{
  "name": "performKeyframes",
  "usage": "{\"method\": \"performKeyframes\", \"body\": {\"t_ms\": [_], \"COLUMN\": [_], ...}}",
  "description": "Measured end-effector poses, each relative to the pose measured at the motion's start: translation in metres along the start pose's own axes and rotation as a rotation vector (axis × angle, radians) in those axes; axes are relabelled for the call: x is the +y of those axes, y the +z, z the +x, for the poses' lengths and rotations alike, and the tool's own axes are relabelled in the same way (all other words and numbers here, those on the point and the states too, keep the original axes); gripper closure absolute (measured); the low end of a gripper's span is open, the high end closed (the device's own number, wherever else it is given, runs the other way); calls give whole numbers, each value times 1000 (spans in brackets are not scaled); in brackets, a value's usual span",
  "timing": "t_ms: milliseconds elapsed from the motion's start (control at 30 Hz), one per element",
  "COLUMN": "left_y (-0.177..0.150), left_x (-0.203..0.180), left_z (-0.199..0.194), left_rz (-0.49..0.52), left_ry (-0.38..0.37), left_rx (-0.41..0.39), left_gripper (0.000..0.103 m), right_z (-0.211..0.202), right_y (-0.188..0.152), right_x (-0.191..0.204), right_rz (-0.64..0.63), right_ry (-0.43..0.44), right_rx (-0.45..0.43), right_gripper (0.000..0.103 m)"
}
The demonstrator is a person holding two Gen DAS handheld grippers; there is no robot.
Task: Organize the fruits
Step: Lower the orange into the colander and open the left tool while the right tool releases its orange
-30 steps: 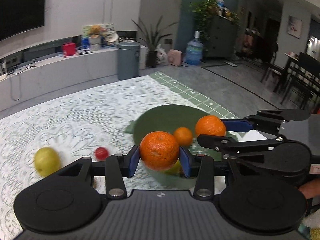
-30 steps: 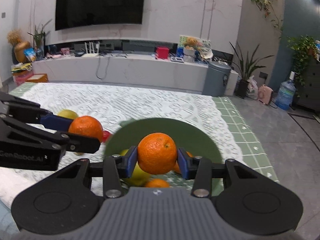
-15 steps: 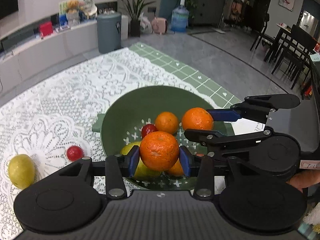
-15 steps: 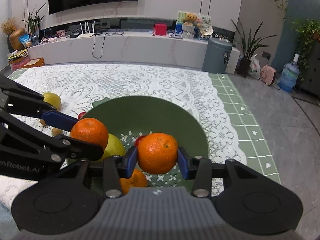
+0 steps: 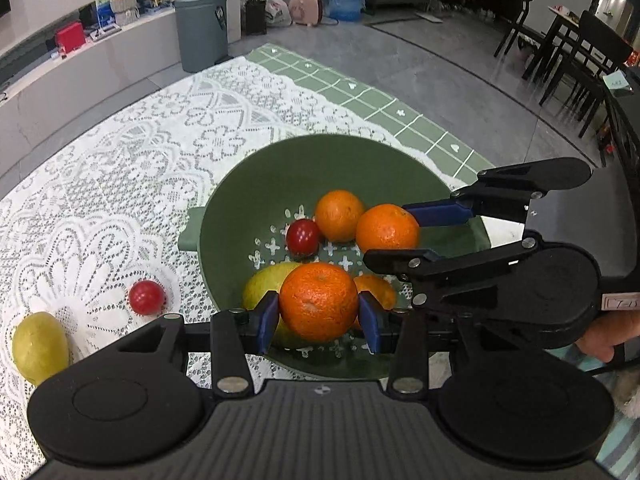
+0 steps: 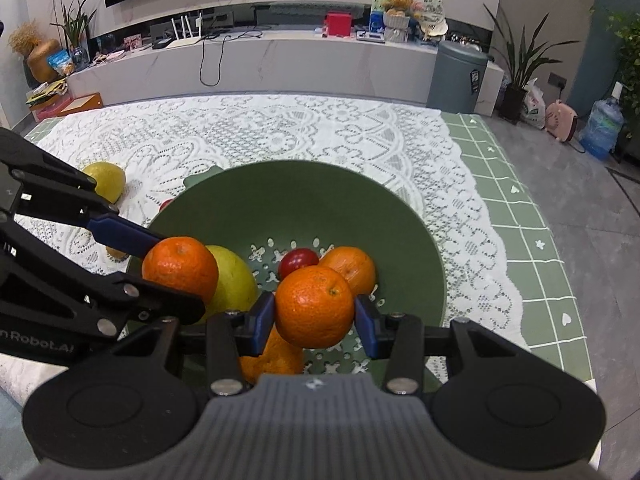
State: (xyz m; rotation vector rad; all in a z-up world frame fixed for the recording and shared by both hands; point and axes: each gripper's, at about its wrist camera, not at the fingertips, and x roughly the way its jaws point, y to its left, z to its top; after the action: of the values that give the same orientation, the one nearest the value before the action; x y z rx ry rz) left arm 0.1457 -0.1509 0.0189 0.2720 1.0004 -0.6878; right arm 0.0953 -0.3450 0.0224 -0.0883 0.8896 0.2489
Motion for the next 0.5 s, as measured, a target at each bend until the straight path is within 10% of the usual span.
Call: {"method": "performKeyframes", "body": {"t_ms": [500], "left_y": [6], "left_x": [-5], "left_z": [3], "left_rz": [66], "left_ry": [-24], "left_rx": [51], "left_gripper": [55], "right_z": [19], "right_y": [-1], "right_x": [-1], "right_rz": [-7], "right_ry": [-26], "right_rx": [93], "right_gripper": [61]}}
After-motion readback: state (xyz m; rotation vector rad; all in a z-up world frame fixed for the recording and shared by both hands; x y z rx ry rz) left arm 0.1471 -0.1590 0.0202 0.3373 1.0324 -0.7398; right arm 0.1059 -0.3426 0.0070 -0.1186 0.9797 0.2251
